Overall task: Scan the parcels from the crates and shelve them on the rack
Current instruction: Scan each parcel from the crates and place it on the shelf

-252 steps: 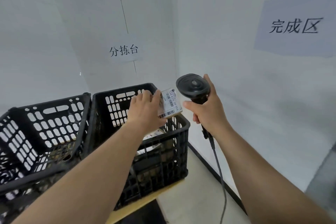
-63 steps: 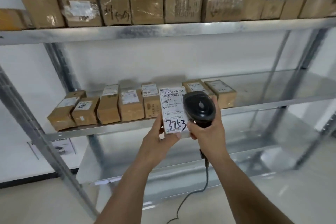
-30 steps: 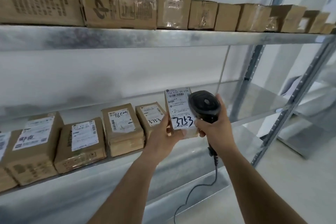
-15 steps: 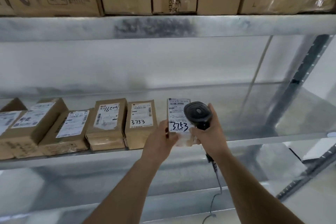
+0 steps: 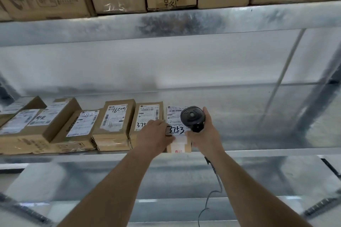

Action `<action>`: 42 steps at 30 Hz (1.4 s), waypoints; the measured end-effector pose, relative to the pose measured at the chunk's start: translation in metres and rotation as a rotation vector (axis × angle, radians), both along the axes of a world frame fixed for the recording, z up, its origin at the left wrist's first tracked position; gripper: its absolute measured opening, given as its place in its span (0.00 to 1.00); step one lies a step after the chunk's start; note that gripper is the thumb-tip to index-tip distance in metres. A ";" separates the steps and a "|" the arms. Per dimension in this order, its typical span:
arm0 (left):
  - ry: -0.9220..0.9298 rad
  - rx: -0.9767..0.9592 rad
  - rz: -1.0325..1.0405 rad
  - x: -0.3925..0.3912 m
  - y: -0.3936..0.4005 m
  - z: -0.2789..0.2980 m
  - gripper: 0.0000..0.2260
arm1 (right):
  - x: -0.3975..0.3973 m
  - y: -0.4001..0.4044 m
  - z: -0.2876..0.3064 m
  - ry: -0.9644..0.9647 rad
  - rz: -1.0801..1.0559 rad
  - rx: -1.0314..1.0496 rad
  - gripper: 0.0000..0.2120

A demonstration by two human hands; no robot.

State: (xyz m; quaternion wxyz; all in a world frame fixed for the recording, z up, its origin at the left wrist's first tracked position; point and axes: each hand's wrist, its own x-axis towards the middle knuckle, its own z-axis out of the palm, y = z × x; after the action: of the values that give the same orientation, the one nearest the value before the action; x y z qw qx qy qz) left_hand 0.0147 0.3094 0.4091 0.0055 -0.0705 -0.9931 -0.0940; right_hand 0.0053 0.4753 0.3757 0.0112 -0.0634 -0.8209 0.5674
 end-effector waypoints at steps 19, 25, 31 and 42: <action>0.036 0.089 -0.062 -0.007 -0.019 -0.002 0.25 | 0.005 -0.007 0.022 0.112 0.004 0.035 0.48; 0.275 0.274 0.052 0.015 -0.034 0.009 0.26 | 0.021 -0.031 0.039 0.197 0.079 -0.075 0.49; 0.378 0.256 0.193 0.044 -0.077 0.019 0.28 | 0.037 -0.076 0.054 0.242 0.204 -0.106 0.48; 0.573 0.316 0.458 0.148 -0.220 0.012 0.26 | 0.104 -0.224 0.056 0.250 0.383 -0.126 0.48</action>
State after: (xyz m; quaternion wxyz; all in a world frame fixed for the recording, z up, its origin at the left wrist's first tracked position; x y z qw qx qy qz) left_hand 0.1624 0.0892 0.4207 0.3139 0.1312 -0.9147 -0.2183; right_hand 0.1096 0.2512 0.4314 0.0007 0.1637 -0.7731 0.6128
